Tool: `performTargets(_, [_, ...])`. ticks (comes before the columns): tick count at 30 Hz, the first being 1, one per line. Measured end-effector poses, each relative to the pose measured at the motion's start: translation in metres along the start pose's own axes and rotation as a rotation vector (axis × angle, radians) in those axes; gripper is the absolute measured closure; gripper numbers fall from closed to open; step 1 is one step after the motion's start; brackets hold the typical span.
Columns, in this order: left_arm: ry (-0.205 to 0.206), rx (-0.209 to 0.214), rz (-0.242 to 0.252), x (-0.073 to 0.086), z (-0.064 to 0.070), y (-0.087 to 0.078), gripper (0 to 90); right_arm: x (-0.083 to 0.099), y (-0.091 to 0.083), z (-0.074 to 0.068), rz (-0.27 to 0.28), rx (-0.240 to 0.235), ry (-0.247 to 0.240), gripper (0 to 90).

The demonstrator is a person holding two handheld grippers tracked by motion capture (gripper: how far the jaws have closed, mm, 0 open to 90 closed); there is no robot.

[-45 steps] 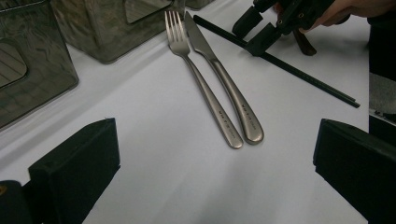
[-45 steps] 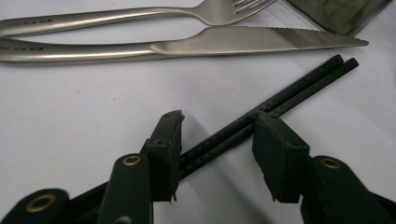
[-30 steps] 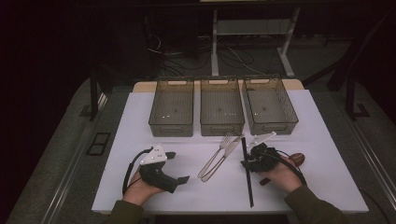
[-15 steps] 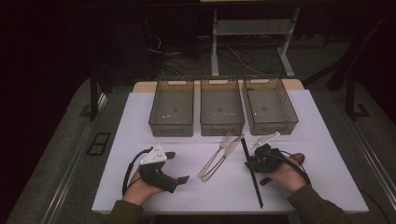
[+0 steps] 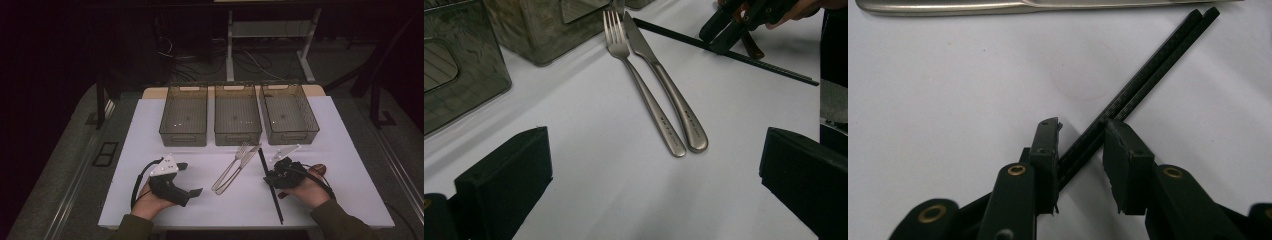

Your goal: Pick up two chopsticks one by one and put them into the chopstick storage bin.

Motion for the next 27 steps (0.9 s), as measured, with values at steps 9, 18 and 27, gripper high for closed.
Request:
performTargets(9, [-0.004, 0.001, 0.002, 0.0, -0.001, 0.0, 0.0, -0.01, 0.004, 0.004, 0.049, 0.04, 0.045, 57.0])
performTargets(18, [-0.002, 0.002, 0.004, 0.0, -0.001, -0.001, 0.0, -0.039, 0.03, 0.03, 0.078, 0.125, 0.152, 62.0])
performTargets(27, [-0.007, 0.004, 0.003, 0.0, -0.002, -0.002, 0.0, -0.049, 0.043, 0.038, 0.086, 0.139, 0.207, 69.2])
Point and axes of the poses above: each handheld gripper's, and its own axes: y roughly forward along the jaws, x roughly out of its underside, z roughly to its right, the point moved 2 cm from there along y, roughly forward along the jaws, and after that the axes turned 10 degrees about x, right-handed, at the moved point
